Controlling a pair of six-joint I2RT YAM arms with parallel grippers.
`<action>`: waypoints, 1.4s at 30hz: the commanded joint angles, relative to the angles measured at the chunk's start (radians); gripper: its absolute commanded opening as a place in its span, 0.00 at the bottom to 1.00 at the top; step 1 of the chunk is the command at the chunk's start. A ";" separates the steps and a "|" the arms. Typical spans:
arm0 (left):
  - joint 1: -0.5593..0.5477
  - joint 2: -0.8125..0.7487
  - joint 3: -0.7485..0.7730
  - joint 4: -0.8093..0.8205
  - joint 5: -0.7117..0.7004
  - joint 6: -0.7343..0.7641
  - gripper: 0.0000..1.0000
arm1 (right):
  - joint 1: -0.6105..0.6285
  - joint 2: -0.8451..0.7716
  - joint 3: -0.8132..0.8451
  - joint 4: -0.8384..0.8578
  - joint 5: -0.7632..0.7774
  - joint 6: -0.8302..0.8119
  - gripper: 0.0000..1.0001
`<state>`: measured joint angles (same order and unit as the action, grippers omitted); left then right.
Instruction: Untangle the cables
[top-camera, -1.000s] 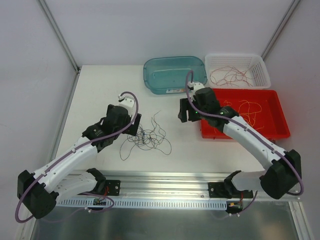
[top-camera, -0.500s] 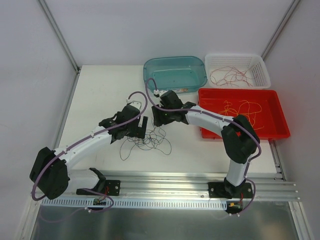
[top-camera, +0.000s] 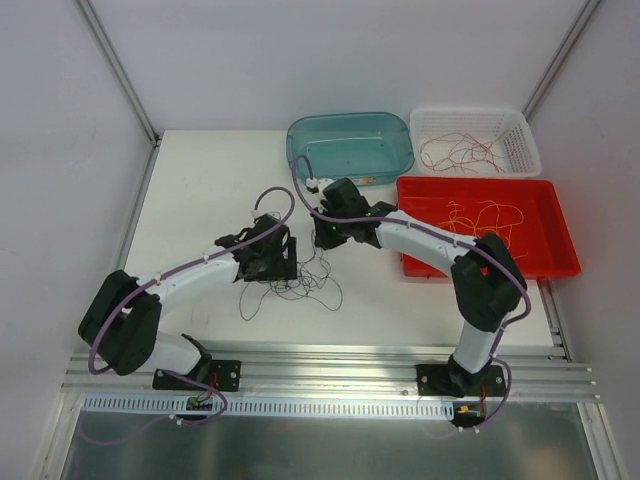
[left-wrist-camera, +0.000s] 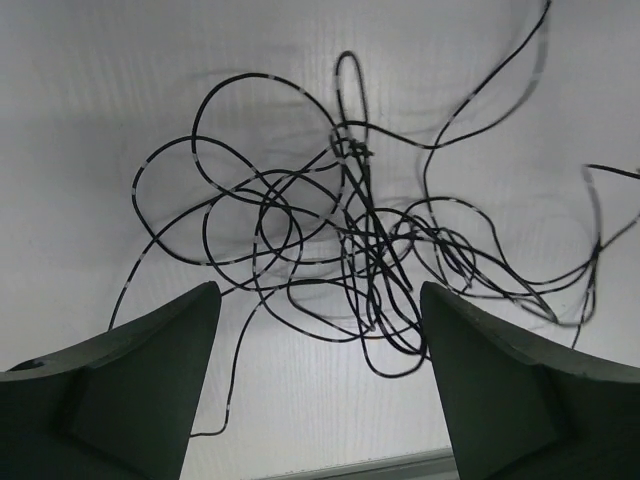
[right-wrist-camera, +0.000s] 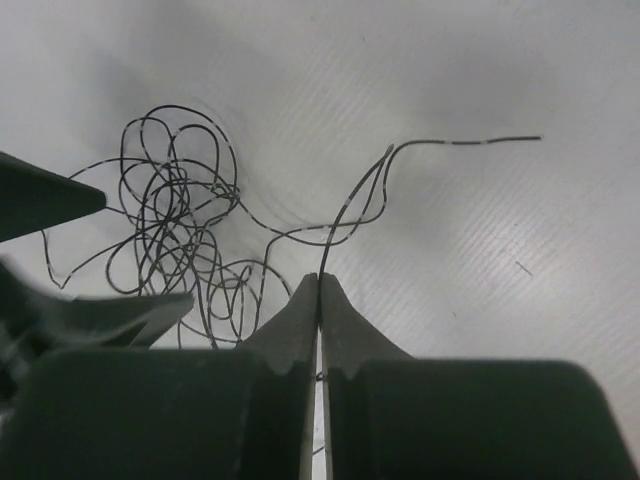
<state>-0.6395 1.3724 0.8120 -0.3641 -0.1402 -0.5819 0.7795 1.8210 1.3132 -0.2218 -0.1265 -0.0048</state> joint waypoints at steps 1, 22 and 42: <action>0.008 0.025 -0.025 0.014 -0.028 -0.090 0.81 | 0.003 -0.205 0.027 -0.054 0.005 -0.049 0.01; 0.181 0.028 -0.027 -0.052 -0.174 -0.065 0.35 | 0.000 -0.932 0.244 -0.447 0.341 -0.241 0.01; 0.609 0.194 0.167 -0.127 -0.082 0.053 0.00 | 0.000 -1.106 0.262 -0.570 0.461 -0.271 0.01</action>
<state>-0.0887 1.5463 0.9043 -0.4503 -0.2428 -0.5865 0.7795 0.7494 1.5383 -0.7631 0.2642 -0.2497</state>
